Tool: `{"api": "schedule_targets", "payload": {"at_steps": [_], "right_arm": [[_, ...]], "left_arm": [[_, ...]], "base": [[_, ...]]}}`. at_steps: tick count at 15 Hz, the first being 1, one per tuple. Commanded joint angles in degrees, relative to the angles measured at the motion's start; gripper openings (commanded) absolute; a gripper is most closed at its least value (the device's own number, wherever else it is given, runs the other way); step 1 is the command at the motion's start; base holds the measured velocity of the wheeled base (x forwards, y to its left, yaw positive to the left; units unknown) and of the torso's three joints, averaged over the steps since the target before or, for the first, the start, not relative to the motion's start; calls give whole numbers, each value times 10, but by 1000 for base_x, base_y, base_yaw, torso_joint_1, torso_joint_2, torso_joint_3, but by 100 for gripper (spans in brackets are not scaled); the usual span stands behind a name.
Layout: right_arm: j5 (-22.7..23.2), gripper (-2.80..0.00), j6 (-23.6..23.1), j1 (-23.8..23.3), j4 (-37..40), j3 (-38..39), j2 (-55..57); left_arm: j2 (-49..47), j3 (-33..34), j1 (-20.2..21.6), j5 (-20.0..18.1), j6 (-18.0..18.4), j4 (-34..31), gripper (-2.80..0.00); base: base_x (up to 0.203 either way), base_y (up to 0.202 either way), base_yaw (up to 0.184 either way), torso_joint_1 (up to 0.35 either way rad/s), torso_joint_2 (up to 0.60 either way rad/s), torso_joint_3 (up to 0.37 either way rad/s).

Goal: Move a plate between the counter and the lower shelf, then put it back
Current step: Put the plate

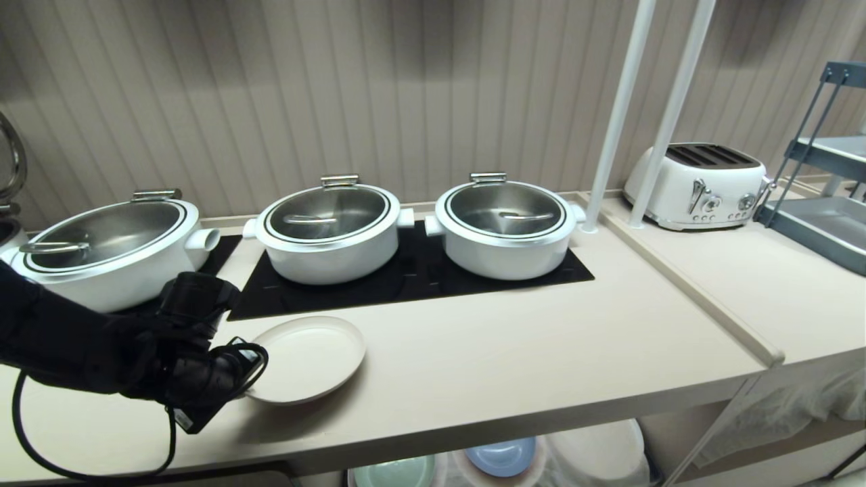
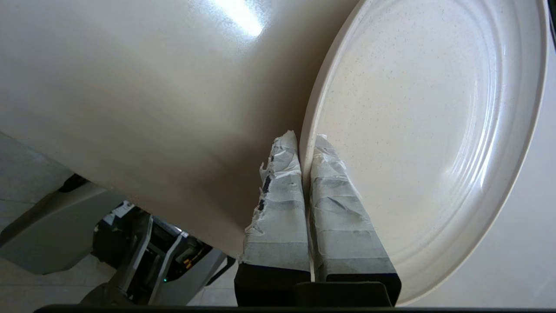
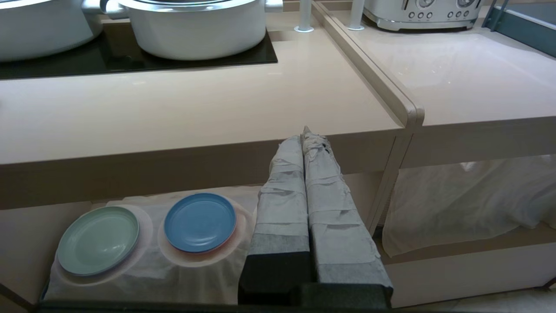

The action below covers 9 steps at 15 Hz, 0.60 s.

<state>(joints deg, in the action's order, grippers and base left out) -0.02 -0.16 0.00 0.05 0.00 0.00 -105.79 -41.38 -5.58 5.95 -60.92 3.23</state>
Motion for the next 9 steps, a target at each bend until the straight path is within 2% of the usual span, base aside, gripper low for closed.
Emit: {"api": "schedule_targets", "payload": {"at_steps": [1,9], "right_arm": [[0,-280,0,0,0,0,0],[0,-280,0,0,0,0,0]], "left_arm": [[-20,-10,1,0,-3,0,-280],[-52,-26,1,-2,-5,1,-280]], "base": [[0,0,0,0,0,0],[0,0,0,0,0,0]]}}
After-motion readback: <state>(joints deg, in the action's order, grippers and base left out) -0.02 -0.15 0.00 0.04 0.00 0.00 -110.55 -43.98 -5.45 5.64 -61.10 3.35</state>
